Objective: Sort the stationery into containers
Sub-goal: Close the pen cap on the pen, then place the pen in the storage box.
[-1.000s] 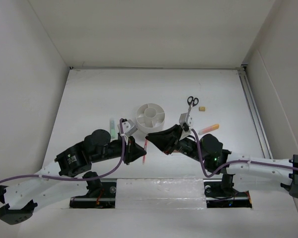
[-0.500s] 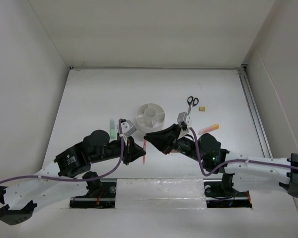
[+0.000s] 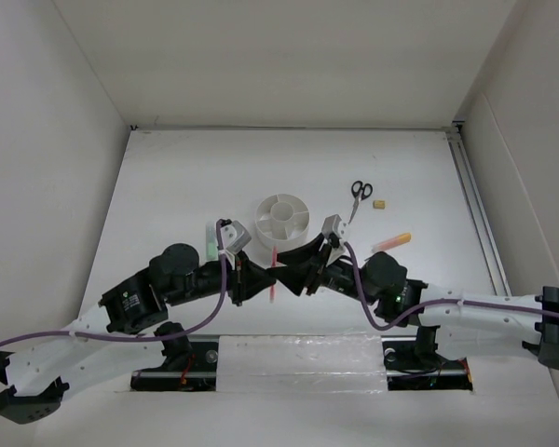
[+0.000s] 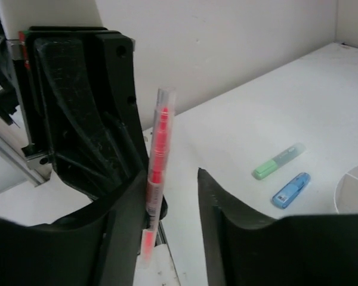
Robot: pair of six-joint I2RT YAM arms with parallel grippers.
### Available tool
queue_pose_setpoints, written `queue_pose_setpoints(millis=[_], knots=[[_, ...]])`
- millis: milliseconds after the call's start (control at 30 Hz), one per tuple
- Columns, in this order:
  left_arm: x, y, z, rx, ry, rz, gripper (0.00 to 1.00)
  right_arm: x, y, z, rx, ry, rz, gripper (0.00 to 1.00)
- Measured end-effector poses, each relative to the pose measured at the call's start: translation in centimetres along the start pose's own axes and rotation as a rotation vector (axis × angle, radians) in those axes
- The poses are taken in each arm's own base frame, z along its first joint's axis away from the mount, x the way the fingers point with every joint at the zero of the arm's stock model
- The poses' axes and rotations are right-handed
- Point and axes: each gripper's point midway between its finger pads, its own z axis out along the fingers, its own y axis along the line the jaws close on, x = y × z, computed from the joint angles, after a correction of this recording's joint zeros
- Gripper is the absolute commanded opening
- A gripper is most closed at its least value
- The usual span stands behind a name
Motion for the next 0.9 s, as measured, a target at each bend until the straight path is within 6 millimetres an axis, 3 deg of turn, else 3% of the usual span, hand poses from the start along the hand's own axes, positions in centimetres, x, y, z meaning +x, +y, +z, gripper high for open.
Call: queue_pose_setpoints(millis=[100,233,533,900], knots=[[0.0,-0.1,-0.1,0.007,0.000,0.001,0.00,-0.1,-0.3,-0.1,0.014,-0.003,-0.002,0.60],[-0.2,-0.5,-0.1,0.023,-0.006,0.001,0.00,-0.5,-0.6,-0.4,0.038,-0.012,0.005,0.68],[-1.9,-0.5,0.4,0.016,-0.076,0.007,0.00,-2.0,-0.2,-2.7,0.038,-0.042,0.035,0.73],[-3.1,1.2,1.4,-0.086,-0.128,-0.036,0.00,-7.0,0.7,-6.6,0.029,-0.159,0.040,0.74]])
